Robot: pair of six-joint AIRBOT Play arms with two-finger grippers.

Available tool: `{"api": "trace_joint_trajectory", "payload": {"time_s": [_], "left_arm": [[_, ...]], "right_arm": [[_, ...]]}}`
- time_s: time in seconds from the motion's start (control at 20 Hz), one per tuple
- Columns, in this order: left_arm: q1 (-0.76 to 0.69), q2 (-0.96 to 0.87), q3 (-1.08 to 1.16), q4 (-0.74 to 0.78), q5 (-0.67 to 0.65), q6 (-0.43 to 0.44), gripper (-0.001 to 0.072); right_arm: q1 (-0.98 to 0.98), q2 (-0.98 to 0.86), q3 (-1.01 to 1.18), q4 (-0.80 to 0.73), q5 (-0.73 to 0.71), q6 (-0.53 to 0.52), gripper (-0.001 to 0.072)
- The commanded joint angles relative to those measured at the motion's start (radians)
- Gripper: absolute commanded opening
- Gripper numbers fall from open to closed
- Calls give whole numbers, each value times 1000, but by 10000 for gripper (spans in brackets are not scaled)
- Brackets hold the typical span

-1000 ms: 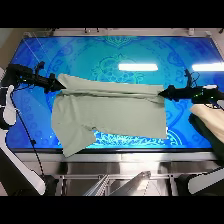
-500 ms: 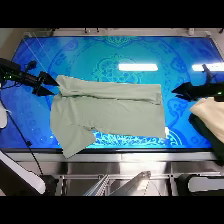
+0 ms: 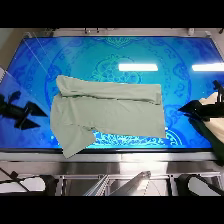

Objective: Fold the shirts.

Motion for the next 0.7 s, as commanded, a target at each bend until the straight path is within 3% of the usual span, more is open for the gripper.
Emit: {"api": "trace_joint_trajectory", "payload": {"time_s": [0.0, 0.2, 0.5, 0.55, 0.6, 0.65], "left_arm": [[36, 79, -237, 28, -115, 29, 698], [-22, 31, -310, -163, -227, 122, 696], [-123, -47, -309, -177, -328, 123, 663], [-144, -45, -308, -193, -344, 135, 411], [-163, -45, -295, -204, -343, 153, 54], [-183, -43, -275, -206, -334, 164, 31]], "right_arm": [[-2, 68, -79, 22, -19, -3, 525], [-3, 85, -79, 84, -22, -29, 524], [-3, 116, -79, 83, -18, -27, 524], [-4, 113, -79, 69, -18, -5, 524], [-4, 106, -79, 47, -18, 28, 524], [-4, 89, -82, 39, -18, 56, 524]]}}
